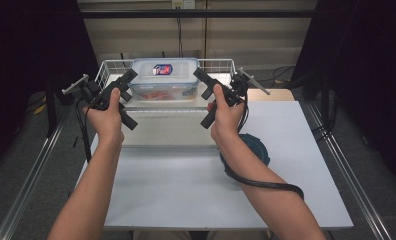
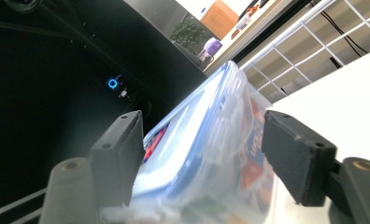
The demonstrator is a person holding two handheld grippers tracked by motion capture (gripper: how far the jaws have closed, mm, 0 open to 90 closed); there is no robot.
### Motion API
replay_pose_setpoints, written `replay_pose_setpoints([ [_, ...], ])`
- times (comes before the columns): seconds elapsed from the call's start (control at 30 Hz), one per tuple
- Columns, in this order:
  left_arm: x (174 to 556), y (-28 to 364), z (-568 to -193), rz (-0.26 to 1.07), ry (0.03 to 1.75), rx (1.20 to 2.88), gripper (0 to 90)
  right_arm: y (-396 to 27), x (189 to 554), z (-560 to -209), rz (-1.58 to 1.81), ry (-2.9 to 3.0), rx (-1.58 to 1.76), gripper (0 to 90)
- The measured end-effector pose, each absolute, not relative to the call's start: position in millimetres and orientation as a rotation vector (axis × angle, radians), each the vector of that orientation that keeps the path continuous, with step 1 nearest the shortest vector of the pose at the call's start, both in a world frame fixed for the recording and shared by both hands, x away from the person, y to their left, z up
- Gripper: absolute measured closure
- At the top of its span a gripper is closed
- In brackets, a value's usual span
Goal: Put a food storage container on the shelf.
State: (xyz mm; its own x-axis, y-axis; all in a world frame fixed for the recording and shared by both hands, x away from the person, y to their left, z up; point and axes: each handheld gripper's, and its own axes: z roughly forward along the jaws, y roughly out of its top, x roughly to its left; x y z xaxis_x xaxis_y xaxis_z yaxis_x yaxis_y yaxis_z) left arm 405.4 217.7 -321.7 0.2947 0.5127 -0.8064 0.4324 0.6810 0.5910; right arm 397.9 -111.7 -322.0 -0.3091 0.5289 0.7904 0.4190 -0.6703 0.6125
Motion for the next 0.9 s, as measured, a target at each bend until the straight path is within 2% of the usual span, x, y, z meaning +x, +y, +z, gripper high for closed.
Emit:
replay_pose_setpoints([
  [0.23, 385, 213, -326, 0.074, 1.29, 0.894, 19.6, -117, 380, -327, 2.169, 1.278, 1.749, 26.0],
  [0.5, 363, 204, -330, 0.051, 1.245, 0.925, 16.7, -127, 357, -335, 2.213, 1.299, 1.715, 24.4],
  [0.9, 345, 186, -355, 0.013, 1.238, 0.986, 11.2, -142, 332, -352, 2.249, 1.335, 1.729, 22.9],
])
